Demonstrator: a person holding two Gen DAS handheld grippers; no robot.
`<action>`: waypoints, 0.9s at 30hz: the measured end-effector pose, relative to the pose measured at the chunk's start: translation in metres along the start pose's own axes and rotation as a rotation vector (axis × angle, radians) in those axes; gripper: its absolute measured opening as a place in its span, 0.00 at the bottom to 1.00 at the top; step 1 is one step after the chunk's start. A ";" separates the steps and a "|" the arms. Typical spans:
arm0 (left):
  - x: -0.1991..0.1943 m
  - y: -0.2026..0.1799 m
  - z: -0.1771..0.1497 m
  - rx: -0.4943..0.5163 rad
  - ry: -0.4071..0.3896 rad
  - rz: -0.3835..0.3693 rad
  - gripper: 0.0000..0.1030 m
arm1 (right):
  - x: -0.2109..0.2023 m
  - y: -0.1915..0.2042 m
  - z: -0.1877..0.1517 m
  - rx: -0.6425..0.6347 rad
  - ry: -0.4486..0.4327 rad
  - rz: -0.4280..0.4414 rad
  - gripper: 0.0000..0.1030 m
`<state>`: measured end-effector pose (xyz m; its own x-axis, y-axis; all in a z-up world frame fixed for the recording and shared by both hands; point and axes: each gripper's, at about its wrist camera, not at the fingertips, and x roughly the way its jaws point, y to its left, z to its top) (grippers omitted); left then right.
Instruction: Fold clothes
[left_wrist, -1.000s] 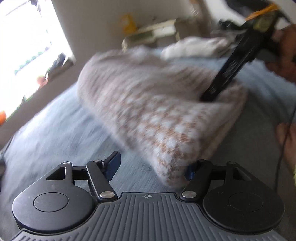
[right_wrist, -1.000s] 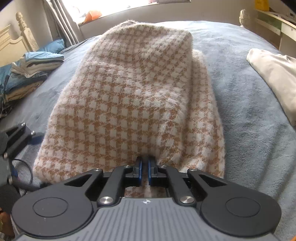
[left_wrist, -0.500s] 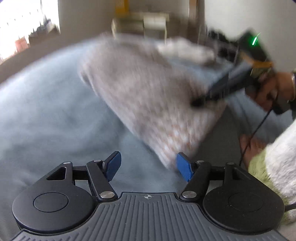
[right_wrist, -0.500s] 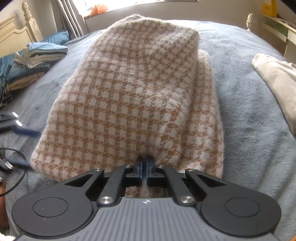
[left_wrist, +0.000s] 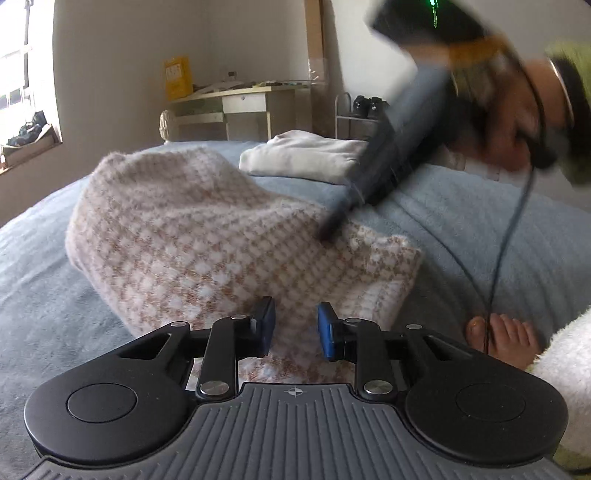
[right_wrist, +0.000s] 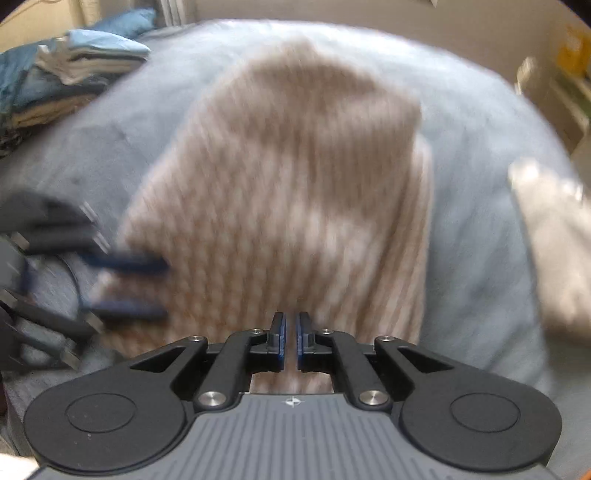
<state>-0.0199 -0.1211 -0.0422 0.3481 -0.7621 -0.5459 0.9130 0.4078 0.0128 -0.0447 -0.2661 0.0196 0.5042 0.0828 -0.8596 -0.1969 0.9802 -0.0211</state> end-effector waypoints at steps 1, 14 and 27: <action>0.007 0.000 -0.002 -0.005 0.011 -0.010 0.24 | -0.007 0.001 0.013 -0.028 -0.039 0.002 0.04; 0.021 0.012 -0.022 -0.080 0.009 -0.032 0.23 | 0.121 -0.002 0.123 -0.109 -0.096 0.052 0.00; 0.023 0.012 -0.030 -0.130 -0.027 -0.084 0.23 | 0.121 0.022 0.160 -0.171 -0.048 0.004 0.00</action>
<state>-0.0071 -0.1184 -0.0797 0.2788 -0.8091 -0.5173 0.9045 0.4023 -0.1417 0.1470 -0.2055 -0.0033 0.5419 0.0995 -0.8345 -0.3375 0.9352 -0.1077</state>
